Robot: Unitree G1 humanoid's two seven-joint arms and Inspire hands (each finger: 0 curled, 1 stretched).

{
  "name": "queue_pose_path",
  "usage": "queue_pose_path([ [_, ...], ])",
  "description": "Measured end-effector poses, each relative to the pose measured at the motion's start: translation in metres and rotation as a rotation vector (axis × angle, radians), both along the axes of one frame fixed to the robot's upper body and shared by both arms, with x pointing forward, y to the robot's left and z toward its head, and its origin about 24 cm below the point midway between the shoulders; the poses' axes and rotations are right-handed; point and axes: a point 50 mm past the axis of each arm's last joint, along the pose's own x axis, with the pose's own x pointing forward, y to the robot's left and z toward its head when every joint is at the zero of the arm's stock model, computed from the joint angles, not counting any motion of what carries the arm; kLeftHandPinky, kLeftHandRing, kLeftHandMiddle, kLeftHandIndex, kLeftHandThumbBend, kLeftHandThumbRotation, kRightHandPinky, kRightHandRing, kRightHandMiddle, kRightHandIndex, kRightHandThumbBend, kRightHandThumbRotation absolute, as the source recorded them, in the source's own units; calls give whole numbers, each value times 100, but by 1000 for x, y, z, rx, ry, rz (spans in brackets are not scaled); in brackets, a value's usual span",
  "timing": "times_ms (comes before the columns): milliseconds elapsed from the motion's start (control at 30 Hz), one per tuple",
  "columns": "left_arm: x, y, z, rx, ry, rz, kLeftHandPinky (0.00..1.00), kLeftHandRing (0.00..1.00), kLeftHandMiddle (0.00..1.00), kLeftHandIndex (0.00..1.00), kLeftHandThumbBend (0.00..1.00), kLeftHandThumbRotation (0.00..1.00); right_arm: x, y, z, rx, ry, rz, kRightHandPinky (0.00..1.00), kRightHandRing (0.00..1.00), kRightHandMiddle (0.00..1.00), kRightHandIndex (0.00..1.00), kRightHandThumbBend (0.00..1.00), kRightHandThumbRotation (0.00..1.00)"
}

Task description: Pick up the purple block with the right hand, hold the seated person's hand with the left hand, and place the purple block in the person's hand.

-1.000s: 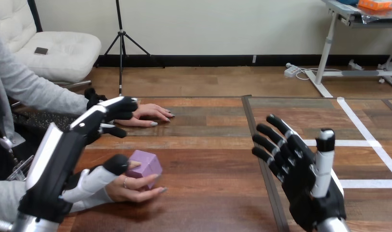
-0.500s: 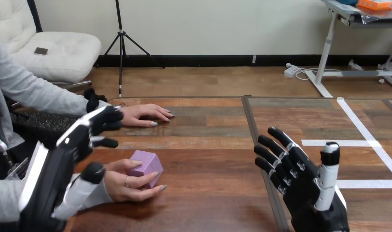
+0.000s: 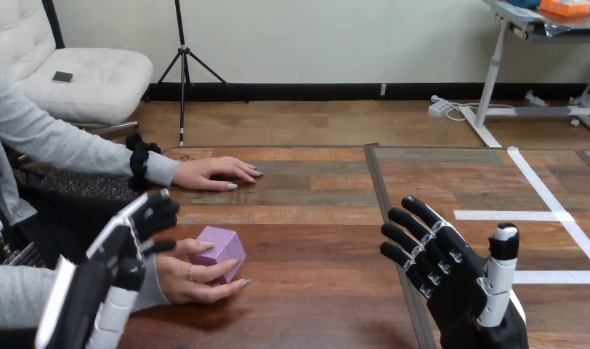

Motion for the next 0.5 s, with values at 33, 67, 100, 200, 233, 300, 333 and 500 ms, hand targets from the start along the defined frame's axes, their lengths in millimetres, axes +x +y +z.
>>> queue_pose_path([
  [33,-1,-1,-1,-8,9,0,76,86,84,85,73,100,-1,0,1,-1,-2,1,86,87,87,86,100,100],
  [67,-2,-2,-3,-16,18,-1,76,86,84,85,73,100,-1,0,1,-2,-5,2,86,87,87,86,100,100],
  [100,-3,-3,-4,-24,28,-2,77,87,84,85,72,100,-2,0,2,-2,-9,4,86,87,87,86,100,100],
  [200,-4,-5,-7,-51,44,-10,78,88,84,86,70,100,-3,0,3,-4,-16,7,87,87,87,86,100,100],
  [233,-5,-5,-7,-62,48,-13,78,88,84,86,70,100,-4,0,3,-4,-18,8,87,87,87,86,100,100],
  [300,-5,-6,-8,-77,52,-16,79,89,84,86,69,100,-5,0,3,-5,-19,10,87,87,87,85,100,100],
  [333,-5,-7,-8,-82,53,-18,79,89,84,86,68,100,-5,0,3,-5,-19,11,87,87,87,85,100,100],
  [500,-5,-8,-9,-113,50,-30,82,89,85,86,65,100,-6,-1,3,-9,-19,10,87,87,87,85,100,100],
])
